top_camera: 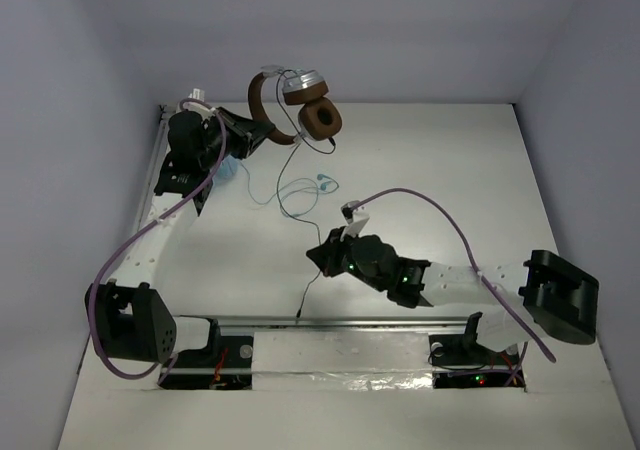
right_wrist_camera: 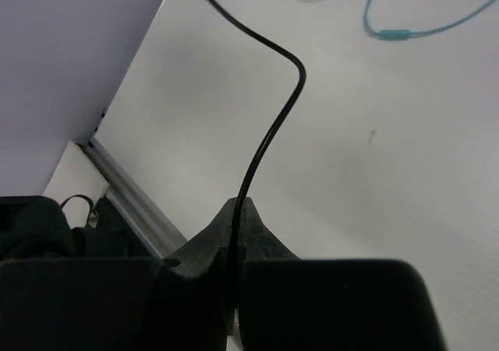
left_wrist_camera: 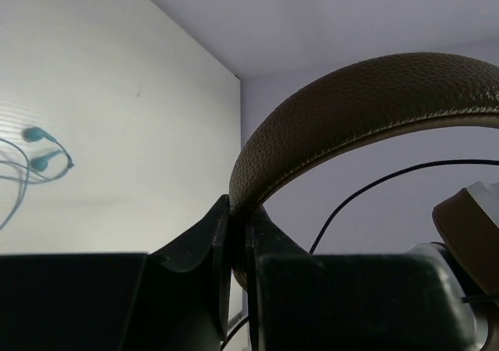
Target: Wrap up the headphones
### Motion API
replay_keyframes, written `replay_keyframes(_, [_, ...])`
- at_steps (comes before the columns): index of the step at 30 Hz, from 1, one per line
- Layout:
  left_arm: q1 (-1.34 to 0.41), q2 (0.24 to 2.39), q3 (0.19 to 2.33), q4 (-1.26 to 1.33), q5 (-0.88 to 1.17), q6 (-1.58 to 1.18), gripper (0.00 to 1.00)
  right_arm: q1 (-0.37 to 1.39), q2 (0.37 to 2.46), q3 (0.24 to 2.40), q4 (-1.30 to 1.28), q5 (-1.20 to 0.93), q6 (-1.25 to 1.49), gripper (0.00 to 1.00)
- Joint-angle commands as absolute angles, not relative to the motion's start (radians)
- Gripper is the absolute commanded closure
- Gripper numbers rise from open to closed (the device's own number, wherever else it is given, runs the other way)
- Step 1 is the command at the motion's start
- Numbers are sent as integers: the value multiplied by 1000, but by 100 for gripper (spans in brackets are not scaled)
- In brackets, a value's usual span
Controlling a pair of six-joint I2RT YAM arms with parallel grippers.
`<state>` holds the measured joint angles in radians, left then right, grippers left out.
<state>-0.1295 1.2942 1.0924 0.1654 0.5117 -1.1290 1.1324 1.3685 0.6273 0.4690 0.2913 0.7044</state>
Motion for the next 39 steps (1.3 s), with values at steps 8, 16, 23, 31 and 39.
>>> replay_keyframes(8, [-130, 1223, 1169, 51, 109, -870, 100, 1409, 1342, 807, 235, 540, 638, 100])
replay_keyframes(16, [-130, 1195, 1126, 25, -44, -752, 100, 1540, 1310, 906, 60, 670, 626, 100])
replay_keyframes(23, [-170, 1186, 1068, 2, -135, -661, 100, 1562, 1258, 1054, -168, 696, 580, 100])
replay_keyframes(31, [-320, 1178, 1065, -98, -287, -540, 100, 1562, 1206, 1296, -463, 782, 453, 100])
replay_keyframes(39, [-379, 1132, 1037, -176, -295, -465, 100, 1520, 1155, 1377, -480, 848, 287, 100])
